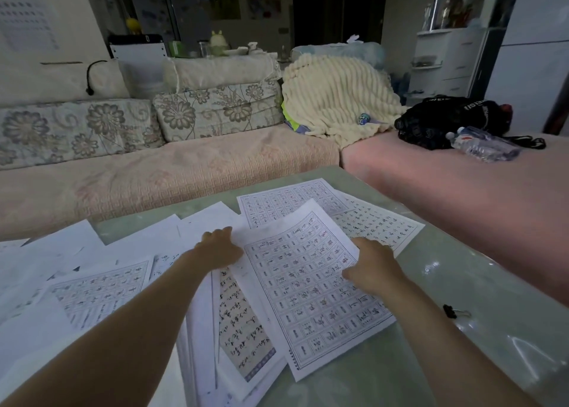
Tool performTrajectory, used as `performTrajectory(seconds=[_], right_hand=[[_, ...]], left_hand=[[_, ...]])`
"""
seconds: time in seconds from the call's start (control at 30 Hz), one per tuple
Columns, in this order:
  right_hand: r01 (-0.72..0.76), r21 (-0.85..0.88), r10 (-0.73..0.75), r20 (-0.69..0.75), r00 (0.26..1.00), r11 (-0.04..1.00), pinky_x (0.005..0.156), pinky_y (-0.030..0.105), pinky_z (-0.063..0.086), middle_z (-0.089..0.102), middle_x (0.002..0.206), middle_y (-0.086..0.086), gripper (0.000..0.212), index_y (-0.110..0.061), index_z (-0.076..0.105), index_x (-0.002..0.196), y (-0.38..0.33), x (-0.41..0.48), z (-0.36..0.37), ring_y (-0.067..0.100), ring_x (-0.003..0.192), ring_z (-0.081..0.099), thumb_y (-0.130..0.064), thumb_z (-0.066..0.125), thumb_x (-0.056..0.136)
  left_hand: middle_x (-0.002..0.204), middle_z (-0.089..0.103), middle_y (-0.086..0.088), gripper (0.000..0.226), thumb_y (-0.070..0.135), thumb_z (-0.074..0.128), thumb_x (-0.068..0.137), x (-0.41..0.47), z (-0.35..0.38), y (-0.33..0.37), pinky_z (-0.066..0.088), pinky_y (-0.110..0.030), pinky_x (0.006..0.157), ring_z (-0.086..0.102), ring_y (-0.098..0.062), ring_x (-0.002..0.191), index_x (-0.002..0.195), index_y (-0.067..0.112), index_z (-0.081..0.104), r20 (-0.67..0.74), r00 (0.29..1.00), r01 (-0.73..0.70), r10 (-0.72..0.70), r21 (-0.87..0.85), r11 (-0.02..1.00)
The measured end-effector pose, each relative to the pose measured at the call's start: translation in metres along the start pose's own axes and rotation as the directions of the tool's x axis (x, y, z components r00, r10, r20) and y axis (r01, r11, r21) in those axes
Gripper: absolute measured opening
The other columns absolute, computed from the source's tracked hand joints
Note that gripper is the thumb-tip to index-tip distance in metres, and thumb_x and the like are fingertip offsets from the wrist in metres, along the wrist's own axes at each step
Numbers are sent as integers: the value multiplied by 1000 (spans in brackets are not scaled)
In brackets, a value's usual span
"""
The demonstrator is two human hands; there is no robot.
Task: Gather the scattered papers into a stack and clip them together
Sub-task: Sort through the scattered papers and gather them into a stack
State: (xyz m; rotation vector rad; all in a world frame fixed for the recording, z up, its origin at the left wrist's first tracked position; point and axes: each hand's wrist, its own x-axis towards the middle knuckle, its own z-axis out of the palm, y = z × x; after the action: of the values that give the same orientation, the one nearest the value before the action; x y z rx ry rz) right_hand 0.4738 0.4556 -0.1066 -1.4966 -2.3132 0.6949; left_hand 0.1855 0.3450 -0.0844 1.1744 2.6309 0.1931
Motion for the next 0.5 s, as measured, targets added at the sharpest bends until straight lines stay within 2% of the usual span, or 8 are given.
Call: performTrajectory(seconds=[0.07, 0.17, 0.27, 0.37, 0.43, 0.5], right_hand=[[1, 11, -2, 33, 999, 1000, 85, 43, 56, 63, 111, -2, 55, -29, 55, 125, -1, 3, 0, 24, 111, 48, -23, 74, 74], [23, 47, -25, 44, 999, 999, 83, 41, 57, 64, 104, -7, 50, -30, 56, 119, -5, 5, 2, 23, 102, 58, -21, 71, 72], [55, 73, -59, 58, 997, 996, 87, 39, 55, 65, 106, -8, 46, -32, 53, 121, -10, 5, 6, 21, 101, 60, -19, 68, 79], [98, 88, -104, 66, 992, 991, 86, 39, 56, 66, 104, -10, 43, -33, 55, 120, -12, 4, 8, 19, 99, 62, -21, 65, 80], [114, 120, -123, 66, 990, 986, 86, 40, 56, 66, 104, -10, 43, -34, 56, 120, -13, 1, 8, 18, 97, 63, -21, 65, 80], [120, 160, -133, 74, 988, 980, 86, 40, 56, 65, 105, -11, 44, -35, 58, 121, -14, -2, 8, 17, 96, 63, -21, 66, 80]], left_hand=[[140, 42, -8, 62, 37, 56, 87, 9, -1, -3, 36, -44, 107, 32, -30, 132, 143, 19, 36, 1, 999, -49, 49, 55, 997], [135, 49, -6, 67, 44, 63, 83, 18, -5, -2, 40, -40, 102, 41, -28, 125, 142, 22, 40, 29, 997, -68, 68, 19, 997], [122, 56, -1, 50, 31, 65, 82, 23, -8, -4, 43, -30, 88, 51, -19, 108, 129, 21, 52, 59, 996, -58, 65, -111, 992], [114, 62, -1, 27, 26, 65, 85, 28, -8, -5, 46, -32, 89, 56, -19, 103, 109, 15, 67, 5, 997, -74, 78, -259, 963], [113, 58, 0, 36, 34, 76, 81, 26, -12, -8, 44, -32, 90, 53, -18, 105, 109, 15, 65, 16, 997, -67, 78, -357, 932], [113, 56, 0, 51, 31, 84, 72, 23, -19, -14, 46, -30, 86, 54, -18, 105, 116, 19, 62, 51, 994, -62, 92, -427, 902]])
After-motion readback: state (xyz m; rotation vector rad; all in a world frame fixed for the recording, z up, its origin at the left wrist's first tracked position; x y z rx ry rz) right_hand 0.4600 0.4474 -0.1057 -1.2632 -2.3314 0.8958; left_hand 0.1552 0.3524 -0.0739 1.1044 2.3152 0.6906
